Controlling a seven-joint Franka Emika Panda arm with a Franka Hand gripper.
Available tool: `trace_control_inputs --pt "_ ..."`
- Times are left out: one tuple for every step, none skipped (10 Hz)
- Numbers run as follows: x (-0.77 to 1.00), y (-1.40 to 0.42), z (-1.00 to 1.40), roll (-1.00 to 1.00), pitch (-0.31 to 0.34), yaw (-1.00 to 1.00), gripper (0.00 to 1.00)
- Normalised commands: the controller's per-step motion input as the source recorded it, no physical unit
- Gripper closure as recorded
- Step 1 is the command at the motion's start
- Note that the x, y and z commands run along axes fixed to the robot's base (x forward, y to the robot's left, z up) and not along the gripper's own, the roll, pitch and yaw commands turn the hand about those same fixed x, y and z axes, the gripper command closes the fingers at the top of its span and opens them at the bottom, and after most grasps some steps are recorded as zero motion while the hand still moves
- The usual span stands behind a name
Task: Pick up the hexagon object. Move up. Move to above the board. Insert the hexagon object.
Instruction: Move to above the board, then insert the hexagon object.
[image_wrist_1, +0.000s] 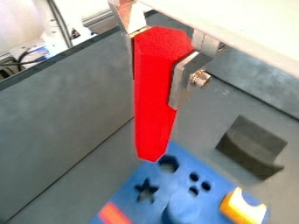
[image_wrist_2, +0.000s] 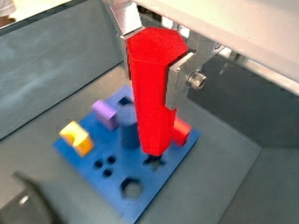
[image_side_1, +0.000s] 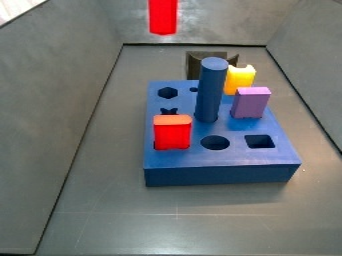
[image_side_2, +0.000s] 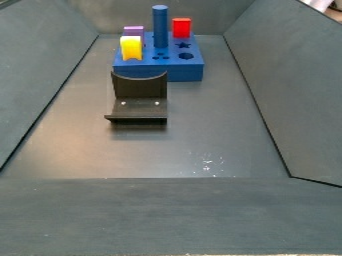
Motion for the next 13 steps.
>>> trace_control_inputs --pt "0.15 -0.37 0.06 0.04 0.133 0.01 1.0" --pt "0.12 -0.22 0.04 0.05 0.115 0.01 1.0" --pt "0.0 0.37 -0.66 0.19 -0.064 0.0 1.0" --pt "-0.04 0.51 -0.79 0.2 -0.127 0.01 1.0" --pt "-0.09 0.52 -0.83 0.23 -0.101 0.0 1.0" --pt "-0.08 0.44 -0.93 0.17 -0.096 0.01 1.0" --pt "-0.11 0.44 -0.97 0.12 -0.114 0.07 1.0" --pt "-0.03 0.39 -1.0 0.08 -0.109 0.05 1.0" --pt "0.1 0.31 -1.0 0.03 -0.063 0.05 1.0" --pt "0.35 0.16 -1.0 -0.01 -0.073 0.11 1.0" --pt "0.21 0.0 -0.82 -0.13 -0.12 0.0 1.0" --pt "0.09 0.0 -0.7 -0.19 -0.119 0.0 1.0" --pt "0.11 0.01 -0.77 -0.11 -0.123 0.0 1.0"
